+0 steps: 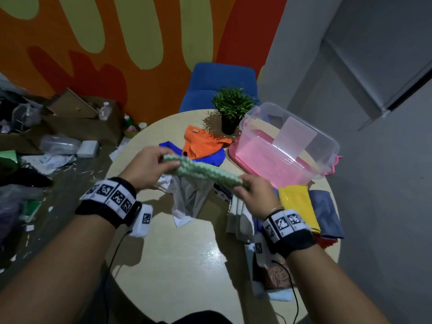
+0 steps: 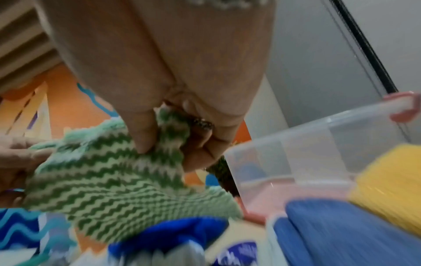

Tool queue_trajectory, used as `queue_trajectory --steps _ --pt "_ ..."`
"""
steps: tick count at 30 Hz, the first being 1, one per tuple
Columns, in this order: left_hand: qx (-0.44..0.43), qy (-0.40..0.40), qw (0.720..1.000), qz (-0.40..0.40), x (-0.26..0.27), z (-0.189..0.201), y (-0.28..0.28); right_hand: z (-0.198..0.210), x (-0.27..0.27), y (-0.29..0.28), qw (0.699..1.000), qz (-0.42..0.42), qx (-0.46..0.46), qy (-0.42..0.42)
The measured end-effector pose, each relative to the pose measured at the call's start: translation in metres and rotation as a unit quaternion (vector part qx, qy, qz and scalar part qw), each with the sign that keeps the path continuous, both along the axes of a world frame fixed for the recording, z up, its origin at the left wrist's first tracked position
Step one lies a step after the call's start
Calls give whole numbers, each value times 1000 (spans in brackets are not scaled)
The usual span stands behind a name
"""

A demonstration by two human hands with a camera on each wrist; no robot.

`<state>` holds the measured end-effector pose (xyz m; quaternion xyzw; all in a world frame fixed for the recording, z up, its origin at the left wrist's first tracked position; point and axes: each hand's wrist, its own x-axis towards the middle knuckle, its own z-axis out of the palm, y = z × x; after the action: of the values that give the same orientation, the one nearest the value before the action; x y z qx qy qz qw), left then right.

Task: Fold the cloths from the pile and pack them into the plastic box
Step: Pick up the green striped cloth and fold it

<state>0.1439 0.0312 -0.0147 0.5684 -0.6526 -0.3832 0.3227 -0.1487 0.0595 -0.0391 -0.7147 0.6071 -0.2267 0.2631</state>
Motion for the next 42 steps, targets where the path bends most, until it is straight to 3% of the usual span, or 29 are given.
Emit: queue_trajectory --steps 2,5,8,10,13,15,17,19,26,30,32,37,40,42 --pt "98 -114 984 -97 9 -39 14 -31 0 19 993 52 83 66" --pt "201 -233 917 -252 13 -102 43 -70 2 52 950 132 219 182" --pt "313 -218 859 -341 10 -134 78 -92 1 79 906 187 307 223" --pt "363 -194 843 -346 14 -145 88 -100 0 89 892 183 344 227" --pt "367 -169 878 -258 18 -151 83 -101 -2 86 903 139 332 236" --pt "308 -187 918 -165 16 -151 76 -99 -3 76 924 97 282 240" --pt "276 -171 941 -93 13 -151 69 -97 -1 65 941 45 239 237" --pt "276 -162 945 -69 10 -153 65 -98 3 54 950 4 210 231" --pt "259 -247 932 -55 7 -169 58 -100 19 30 960 -45 160 226" --pt "205 -261 943 1 1 -171 60 -94 20 26 970 -76 140 183" --pt "208 -271 940 -11 -5 -176 61 -95 19 30 974 -62 137 171" --pt "246 -324 910 -74 -20 -178 64 -100 24 48 963 73 190 176" --pt "165 -191 960 -124 -37 -138 55 -89 31 49 984 78 129 95" --pt "111 -102 976 -159 -49 -100 47 -72 39 42 991 79 96 41"
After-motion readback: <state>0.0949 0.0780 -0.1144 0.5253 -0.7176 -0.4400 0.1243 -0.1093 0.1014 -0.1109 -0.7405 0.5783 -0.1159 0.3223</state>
